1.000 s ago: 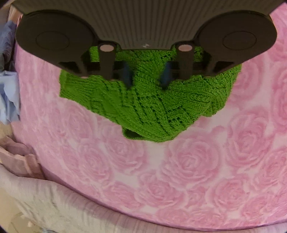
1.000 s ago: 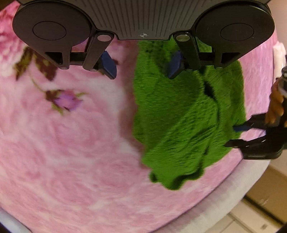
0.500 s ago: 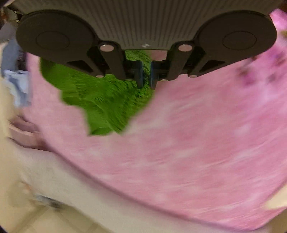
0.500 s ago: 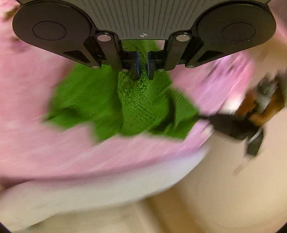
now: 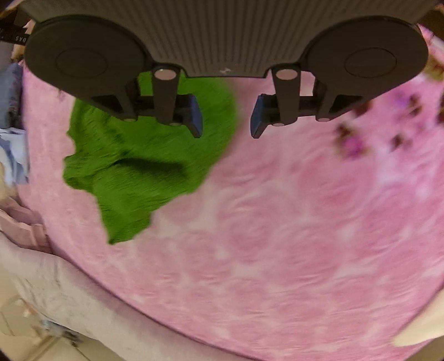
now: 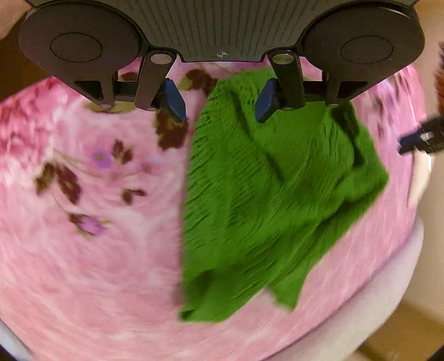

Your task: Fold clothes

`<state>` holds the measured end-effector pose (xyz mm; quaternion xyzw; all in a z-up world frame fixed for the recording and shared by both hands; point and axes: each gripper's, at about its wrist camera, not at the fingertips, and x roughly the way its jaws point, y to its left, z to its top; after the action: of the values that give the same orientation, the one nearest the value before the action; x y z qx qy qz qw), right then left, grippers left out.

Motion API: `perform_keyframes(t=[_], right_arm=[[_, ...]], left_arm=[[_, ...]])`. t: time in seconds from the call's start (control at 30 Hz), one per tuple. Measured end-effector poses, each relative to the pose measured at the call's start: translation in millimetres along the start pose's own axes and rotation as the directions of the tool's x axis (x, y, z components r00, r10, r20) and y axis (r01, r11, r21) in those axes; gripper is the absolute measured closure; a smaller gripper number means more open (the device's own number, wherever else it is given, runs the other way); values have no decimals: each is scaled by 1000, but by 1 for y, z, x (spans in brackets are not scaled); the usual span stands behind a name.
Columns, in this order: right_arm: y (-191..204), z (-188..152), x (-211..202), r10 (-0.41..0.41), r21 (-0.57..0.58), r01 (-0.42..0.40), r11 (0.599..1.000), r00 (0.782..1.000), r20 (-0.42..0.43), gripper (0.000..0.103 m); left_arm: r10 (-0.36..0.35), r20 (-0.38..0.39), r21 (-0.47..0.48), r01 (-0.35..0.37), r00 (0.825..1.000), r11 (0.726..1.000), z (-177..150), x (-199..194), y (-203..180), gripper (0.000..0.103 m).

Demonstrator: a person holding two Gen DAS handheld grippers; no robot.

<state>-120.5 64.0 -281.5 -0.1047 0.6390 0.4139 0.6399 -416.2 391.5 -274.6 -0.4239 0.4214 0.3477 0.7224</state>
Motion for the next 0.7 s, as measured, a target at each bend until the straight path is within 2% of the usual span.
perform_keyframes(t=[0.07, 0.17, 0.2, 0.27, 0.3, 0.33, 0.37, 0.4, 0.47, 0.57, 0.63, 0.7], right_arm=[[-10, 4, -1, -14, 80, 11, 997, 999, 39, 38], [-32, 11, 10, 0, 222, -20, 975, 996, 90, 34], [-39, 14, 15, 7, 270, -36, 962, 994, 108, 34], [-51, 16, 30, 33, 363, -75, 929, 992, 121, 33], [-53, 16, 42, 54, 400, -100, 911, 991, 125, 33], [-52, 16, 53, 71, 413, -115, 904, 990, 120, 33], [-51, 17, 64, 87, 425, -129, 896, 990, 115, 44], [-47, 16, 68, 95, 408, -136, 903, 988, 118, 96], [-54, 17, 56, 51, 379, -83, 922, 994, 93, 99], [-64, 18, 37, -18, 332, -2, 943, 998, 57, 100], [-72, 19, 24, -66, 299, 52, 953, 997, 35, 100], [-79, 20, 12, -114, 264, 106, 959, 993, 15, 103]], left_arm=[[-41, 3, 29, 41, 999, 999, 11, 18, -11, 54], [-19, -38, 67, 21, 999, 998, 26, 54, -21, 52], [-24, -57, 72, 28, 998, 997, 28, 65, -23, 57], [-37, -92, 77, 44, 995, 996, 30, 83, -27, 77], [-33, -97, 71, 40, 995, 997, 28, 86, -26, 97], [-30, -100, 64, 36, 994, 997, 26, 89, -25, 96], [-38, -87, 52, 43, 995, 998, 22, 85, -20, 97], [-47, -73, 40, 50, 996, 998, 19, 80, -15, 97], [-54, -64, 11, 54, 997, 998, 6, 62, -4, 97], [-35, -72, -55, 31, 997, 998, -33, 21, 18, 96], [-12, -127, -119, -3, 992, 993, -67, -2, 34, 96], [57, -222, -111, -83, 973, 990, -91, -8, 45, 94]])
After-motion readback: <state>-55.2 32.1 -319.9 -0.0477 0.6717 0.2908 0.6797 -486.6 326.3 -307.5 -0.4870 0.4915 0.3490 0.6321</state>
